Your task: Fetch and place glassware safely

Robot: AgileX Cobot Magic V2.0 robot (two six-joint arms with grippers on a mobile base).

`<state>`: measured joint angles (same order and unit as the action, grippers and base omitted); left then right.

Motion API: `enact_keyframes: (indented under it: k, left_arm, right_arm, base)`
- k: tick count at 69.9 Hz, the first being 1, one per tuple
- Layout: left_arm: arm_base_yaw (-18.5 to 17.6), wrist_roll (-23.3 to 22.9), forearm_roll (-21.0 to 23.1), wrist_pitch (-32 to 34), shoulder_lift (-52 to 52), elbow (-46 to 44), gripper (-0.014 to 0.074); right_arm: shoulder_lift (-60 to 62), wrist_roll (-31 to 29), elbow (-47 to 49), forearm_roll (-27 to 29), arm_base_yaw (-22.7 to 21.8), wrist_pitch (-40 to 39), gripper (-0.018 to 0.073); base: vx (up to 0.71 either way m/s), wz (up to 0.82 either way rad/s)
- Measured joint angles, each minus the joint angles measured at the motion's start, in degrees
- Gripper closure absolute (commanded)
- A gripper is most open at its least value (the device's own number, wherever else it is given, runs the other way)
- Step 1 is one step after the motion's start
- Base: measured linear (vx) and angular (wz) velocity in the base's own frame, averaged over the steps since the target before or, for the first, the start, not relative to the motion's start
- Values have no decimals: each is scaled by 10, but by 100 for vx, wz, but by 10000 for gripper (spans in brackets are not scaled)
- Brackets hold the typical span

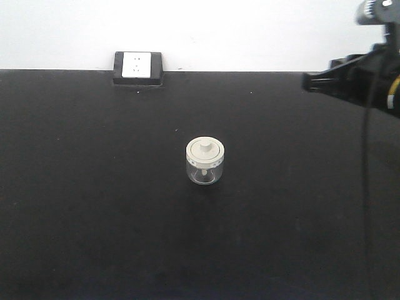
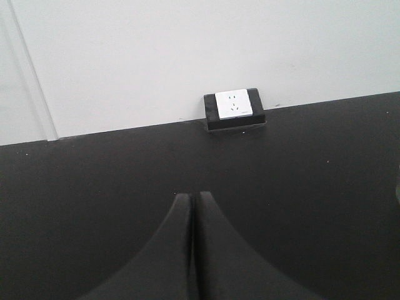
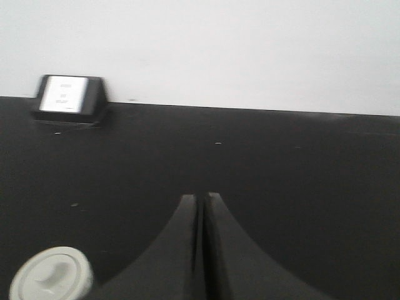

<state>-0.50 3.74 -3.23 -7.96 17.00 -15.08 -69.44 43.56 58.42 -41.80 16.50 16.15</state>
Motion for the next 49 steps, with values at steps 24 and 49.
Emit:
enact_keyframes:
  k: [24, 49]
  left_arm:
    - [0, 0, 0, 0, 0, 0, 603]
    - [0, 0, 0, 0, 0, 0, 603]
  right_arm:
    - [171, -17, -125, 1, 0, 17, 561]
    - [368, -17, -291, 2, 0, -18, 560]
  base:
    - [0, 0]
    - [0, 0]
